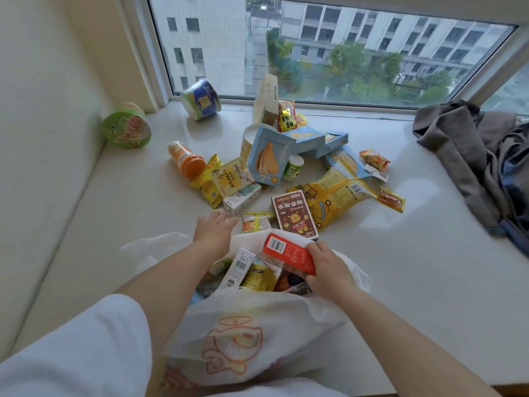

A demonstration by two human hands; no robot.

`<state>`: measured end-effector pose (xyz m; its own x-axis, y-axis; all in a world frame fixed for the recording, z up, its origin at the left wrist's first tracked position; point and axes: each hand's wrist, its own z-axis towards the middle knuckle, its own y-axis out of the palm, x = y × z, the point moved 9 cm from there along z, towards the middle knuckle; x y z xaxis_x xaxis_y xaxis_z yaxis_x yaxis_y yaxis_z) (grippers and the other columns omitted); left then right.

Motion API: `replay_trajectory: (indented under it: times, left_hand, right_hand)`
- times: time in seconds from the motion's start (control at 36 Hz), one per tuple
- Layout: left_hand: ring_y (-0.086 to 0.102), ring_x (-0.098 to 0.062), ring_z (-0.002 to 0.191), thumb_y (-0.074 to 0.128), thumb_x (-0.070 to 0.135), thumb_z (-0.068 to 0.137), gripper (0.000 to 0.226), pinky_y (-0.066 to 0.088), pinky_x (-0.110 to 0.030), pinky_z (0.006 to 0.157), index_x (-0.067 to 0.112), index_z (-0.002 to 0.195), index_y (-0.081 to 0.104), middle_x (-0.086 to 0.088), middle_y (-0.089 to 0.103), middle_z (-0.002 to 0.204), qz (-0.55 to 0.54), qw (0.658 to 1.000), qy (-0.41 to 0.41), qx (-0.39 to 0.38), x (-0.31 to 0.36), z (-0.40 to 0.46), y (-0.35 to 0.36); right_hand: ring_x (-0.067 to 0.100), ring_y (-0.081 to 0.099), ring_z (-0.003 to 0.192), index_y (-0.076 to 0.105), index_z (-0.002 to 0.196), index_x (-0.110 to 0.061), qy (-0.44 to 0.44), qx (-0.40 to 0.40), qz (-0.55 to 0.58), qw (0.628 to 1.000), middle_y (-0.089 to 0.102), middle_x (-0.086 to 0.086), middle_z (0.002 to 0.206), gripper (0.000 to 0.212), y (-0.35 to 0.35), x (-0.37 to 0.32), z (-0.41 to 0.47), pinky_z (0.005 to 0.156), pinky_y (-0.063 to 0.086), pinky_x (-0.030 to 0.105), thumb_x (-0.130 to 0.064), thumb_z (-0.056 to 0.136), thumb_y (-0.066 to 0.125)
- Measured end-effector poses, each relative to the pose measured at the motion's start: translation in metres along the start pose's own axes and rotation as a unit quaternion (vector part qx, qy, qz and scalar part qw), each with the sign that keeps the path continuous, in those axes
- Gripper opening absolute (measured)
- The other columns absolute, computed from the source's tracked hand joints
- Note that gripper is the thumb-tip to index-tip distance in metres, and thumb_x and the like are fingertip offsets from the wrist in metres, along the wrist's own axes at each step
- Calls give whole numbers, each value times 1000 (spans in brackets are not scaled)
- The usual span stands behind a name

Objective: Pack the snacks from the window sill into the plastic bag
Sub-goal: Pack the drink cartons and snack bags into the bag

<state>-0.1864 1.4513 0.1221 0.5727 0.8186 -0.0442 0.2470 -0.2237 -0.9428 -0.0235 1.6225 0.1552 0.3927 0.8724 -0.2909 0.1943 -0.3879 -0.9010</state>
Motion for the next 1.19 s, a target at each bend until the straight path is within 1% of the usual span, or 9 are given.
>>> replay_trajectory:
  times: [0.17,0.33,0.44,0.64,0.72,0.81,0.94,1.06,1.19]
  left_hand:
    - [55,-19,102,43,23,94,26,34,-42,97,29,115,56,2,59,108,4,994,-41,-101,-11,10,33]
    - [55,-27,89,33,16,97,27,45,-35,72,17,111,56,-11,64,106,-271,957,-96,21,-5,11,-17]
    - [52,-29,79,33,15,97,23,41,-36,64,10,98,55,-11,63,90,-303,942,-49,136,14,-1,-74]
    - [54,-32,78,34,17,98,22,41,-36,62,11,88,53,-11,57,81,-472,839,-108,249,-12,-31,-91]
    - [51,-28,78,37,18,98,18,35,-32,65,15,90,53,-11,59,87,-429,869,-131,210,-20,-32,-81]
    - [52,-24,82,45,22,96,17,40,-31,68,18,106,58,-9,64,101,-354,921,-96,134,-14,-24,-74]
    - [53,-28,109,44,22,96,39,49,-37,83,32,134,45,-5,47,135,-263,963,-4,50,12,-21,-64]
    - [51,-25,114,47,30,93,51,50,-37,83,41,140,34,0,40,138,-203,979,28,0,23,-17,-52]
    - [29,-21,138,39,39,94,51,32,-46,107,46,143,26,6,28,153,-30,994,99,22,36,-17,-49]
  right_hand:
    - [19,50,110,43,125,-19,-45,26,-2,999,48,-2,124,44,-12,-15,0,91,44,30,-28,86,62]
    - [19,52,110,40,132,-25,-119,-12,-11,993,46,-5,127,53,-2,-42,-1,85,48,31,-29,84,62]
    - [20,49,116,31,140,-26,-177,-2,-64,982,42,-2,137,58,8,-72,-5,85,48,34,-28,89,57]
    - [28,55,101,29,139,-14,-128,39,-154,979,43,9,131,45,16,-73,-1,72,50,37,-24,97,44]
    - [22,54,80,48,126,-12,-57,97,-168,979,53,7,116,43,-2,-51,-3,50,42,31,-21,86,60]
    - [25,49,100,36,134,-13,-40,40,-225,973,44,8,125,44,10,-26,-3,68,42,34,-19,92,48]
    - [28,43,122,34,138,-17,-63,-50,-247,966,45,7,135,67,31,-22,-11,91,36,41,-61,88,43]
    - [26,51,108,53,121,-14,-127,50,-217,967,56,7,121,50,2,-45,-6,84,39,37,-53,94,36]
    - [24,61,74,66,86,-13,-130,154,-180,963,65,3,80,24,-35,-55,18,60,48,32,-36,81,65]
